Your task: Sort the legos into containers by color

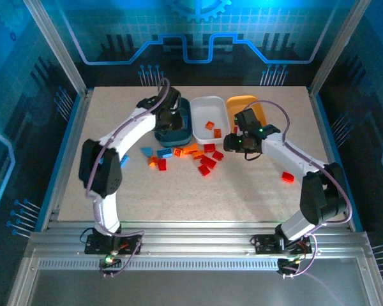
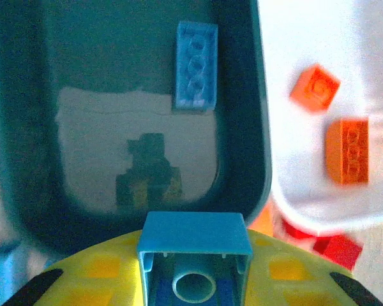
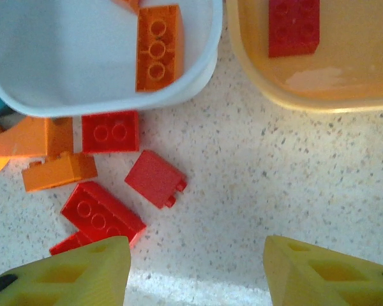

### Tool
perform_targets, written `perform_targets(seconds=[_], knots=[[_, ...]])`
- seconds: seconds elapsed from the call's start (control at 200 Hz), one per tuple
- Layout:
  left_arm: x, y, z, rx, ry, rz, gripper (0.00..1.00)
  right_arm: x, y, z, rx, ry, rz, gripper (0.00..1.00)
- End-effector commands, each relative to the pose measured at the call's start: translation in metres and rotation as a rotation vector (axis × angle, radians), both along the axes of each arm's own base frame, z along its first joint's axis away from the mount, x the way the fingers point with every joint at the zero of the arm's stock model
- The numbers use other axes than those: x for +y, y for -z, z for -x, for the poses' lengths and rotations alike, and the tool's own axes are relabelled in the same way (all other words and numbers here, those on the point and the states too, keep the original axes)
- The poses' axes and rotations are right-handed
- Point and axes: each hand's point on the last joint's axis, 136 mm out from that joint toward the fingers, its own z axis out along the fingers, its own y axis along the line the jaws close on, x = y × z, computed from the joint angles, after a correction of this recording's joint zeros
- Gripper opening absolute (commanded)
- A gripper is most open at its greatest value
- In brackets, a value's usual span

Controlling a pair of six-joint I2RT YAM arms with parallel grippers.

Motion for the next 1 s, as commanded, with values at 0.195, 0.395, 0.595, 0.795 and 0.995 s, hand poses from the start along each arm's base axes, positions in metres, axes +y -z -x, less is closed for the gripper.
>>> perform_targets(seconds=[0.195,0.395,0.595,0.795,0.995], knots=[[-0.003,0.024,-0.042,0.091,-0.019,0.047,0.33,-0.002,-0.021,0.022,-0.027,-0.037,0.03,0.64],[-0.009,-0.014,-0.04,0.014,0.024,0.094,0.92,0.043,-0.007,0.039,0.01,-0.159,0.046,0.72],[-0.001,-0.067,-0.005,-0.094,0.06,0.138,0.99,0.096,0.024,0.058,0.072,-0.285,0.132,0.74],[0.022,-0.052,0.064,-0.085,0.018,0.191,0.99,0.112,0.062,0.064,0.177,-0.337,0.217,0.72],[0.05,-0.002,0.129,-0.013,-0.071,0.197,0.99,0.128,0.085,0.073,0.224,-0.41,0.233,0.64]])
